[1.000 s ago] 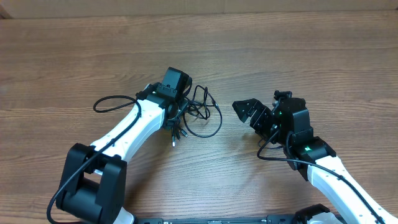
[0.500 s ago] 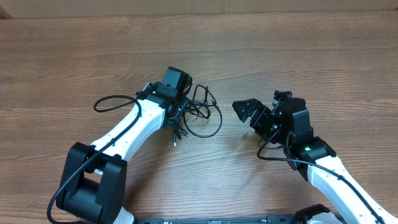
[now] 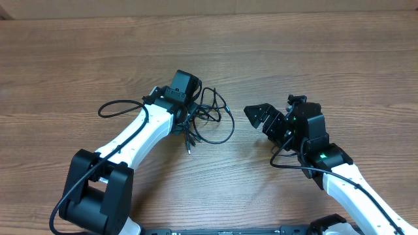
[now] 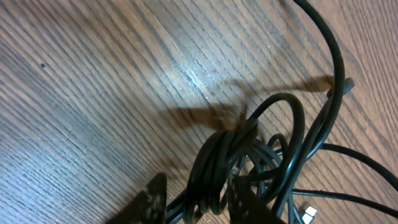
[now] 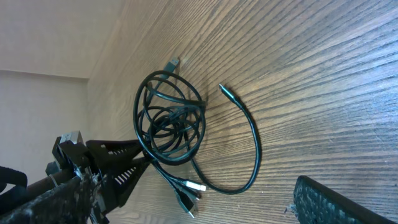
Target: Untangle cables
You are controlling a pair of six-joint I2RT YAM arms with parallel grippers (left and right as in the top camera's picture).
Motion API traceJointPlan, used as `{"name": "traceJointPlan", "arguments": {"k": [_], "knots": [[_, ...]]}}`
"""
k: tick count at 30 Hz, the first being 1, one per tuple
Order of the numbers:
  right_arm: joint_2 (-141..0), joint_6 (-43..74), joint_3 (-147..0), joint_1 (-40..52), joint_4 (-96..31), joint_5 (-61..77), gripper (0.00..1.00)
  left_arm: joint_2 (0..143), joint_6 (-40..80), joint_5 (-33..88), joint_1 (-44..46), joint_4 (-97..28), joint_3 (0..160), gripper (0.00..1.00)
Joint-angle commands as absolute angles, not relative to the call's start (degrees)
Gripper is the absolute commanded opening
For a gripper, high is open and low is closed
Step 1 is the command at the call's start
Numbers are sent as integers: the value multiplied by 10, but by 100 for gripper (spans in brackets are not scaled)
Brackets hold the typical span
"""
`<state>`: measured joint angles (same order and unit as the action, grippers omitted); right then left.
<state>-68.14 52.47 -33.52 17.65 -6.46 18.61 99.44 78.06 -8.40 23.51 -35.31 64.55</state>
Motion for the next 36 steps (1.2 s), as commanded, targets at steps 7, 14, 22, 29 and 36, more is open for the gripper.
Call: {"name": "traceJointPlan", "arguments": {"k": [7,14,22,29,36], "knots": [[-679,520,-338,175,-58,180,100,1033,785,-84,233,-342,654,28],[-679,520,-338,175,-57,180,100,1032,778,-48,222,-334,654,4],[-679,503,-338,175,-55,180,100,1026,725,-18,217,-345,654,4],[-672,407,-338,175,-43,210,100,967,479,-14,217,-306,654,4],[-636,351,-338,175,-44,229,100,863,219,18,218,-273,654,4]]}}
